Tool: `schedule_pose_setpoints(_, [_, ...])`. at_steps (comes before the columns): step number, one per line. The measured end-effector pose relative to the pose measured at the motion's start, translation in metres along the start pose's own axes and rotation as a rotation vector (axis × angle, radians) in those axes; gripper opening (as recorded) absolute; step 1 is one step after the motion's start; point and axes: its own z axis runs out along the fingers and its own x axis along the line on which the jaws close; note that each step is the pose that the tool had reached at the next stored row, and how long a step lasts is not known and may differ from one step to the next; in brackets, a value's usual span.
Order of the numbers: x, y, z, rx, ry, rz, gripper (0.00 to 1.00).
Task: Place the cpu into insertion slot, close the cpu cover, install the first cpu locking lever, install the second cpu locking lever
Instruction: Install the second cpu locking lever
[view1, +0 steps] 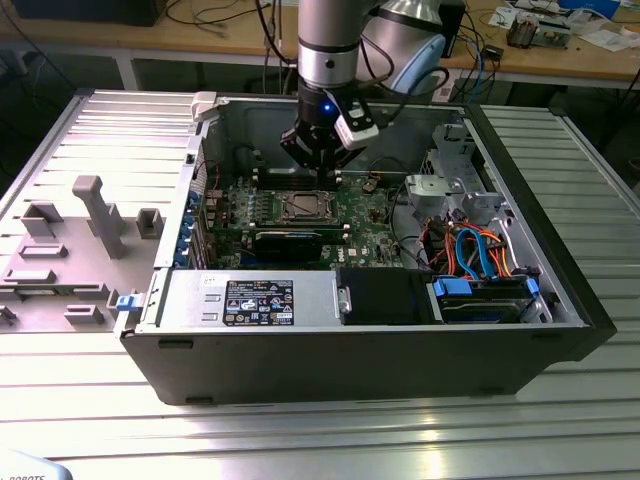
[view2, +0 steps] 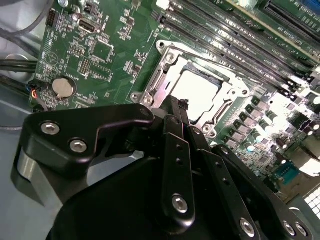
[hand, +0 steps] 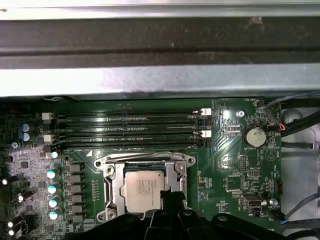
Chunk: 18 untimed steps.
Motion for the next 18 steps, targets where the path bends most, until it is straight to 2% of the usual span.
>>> schedule_pose_setpoints(6, [-0.0002, -0.0057, 0.0009, 0.001, 0.0003, 0.0, 0.11])
schedule_pose_setpoints(12, [-0.0004, -0.0204, 0.0071, 0.0012, 0.009, -0.001, 0.11])
schedule_pose_setpoints(14, [-0.0005, -0.0235, 0.0089, 0.0013, 0.0122, -0.001, 0.11])
schedule_pose_setpoints(18, [-0.0006, -0.0283, 0.0103, 0.0014, 0.0142, -0.001, 0.11])
